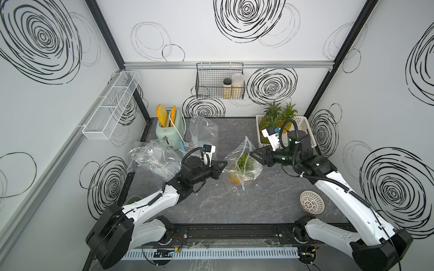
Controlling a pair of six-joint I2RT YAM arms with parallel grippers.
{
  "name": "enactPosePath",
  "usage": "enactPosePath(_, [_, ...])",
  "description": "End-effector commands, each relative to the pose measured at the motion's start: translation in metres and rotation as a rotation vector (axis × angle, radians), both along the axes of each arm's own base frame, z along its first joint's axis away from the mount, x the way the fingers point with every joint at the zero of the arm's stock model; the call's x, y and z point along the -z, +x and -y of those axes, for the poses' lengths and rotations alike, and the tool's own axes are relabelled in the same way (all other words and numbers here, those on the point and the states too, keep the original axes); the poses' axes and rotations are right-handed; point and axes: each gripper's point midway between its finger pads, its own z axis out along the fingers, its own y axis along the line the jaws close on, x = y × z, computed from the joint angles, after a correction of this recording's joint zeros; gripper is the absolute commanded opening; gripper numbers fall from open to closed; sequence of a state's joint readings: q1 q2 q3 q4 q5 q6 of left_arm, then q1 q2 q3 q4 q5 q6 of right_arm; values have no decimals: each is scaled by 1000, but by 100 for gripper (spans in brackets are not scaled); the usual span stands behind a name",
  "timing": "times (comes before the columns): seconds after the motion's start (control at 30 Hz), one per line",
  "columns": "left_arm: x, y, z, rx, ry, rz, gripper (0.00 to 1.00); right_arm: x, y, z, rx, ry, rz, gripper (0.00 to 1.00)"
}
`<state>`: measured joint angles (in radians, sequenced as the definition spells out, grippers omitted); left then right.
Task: Open the zip-top bag and take out the pineapple
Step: Open the zipper of the food storage bag at the center of the board.
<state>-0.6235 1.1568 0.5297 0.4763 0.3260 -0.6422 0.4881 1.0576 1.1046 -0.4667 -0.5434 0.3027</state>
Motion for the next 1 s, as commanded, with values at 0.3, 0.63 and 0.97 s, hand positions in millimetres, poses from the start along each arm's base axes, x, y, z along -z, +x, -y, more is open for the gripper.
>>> enactPosePath(0.3, [-17, 3, -1, -69, -102, 65, 0, 21, -22, -53, -160, 20, -85, 44])
enactPosePath(0.63, [-11, 1, 0, -65, -87, 60, 0, 65, -3, -44, -45, -111, -142, 43])
enactPosePath(0.97, [-3, 0, 1, -57, -70, 53, 0, 80, 6, -13, 83, -281, -125, 48])
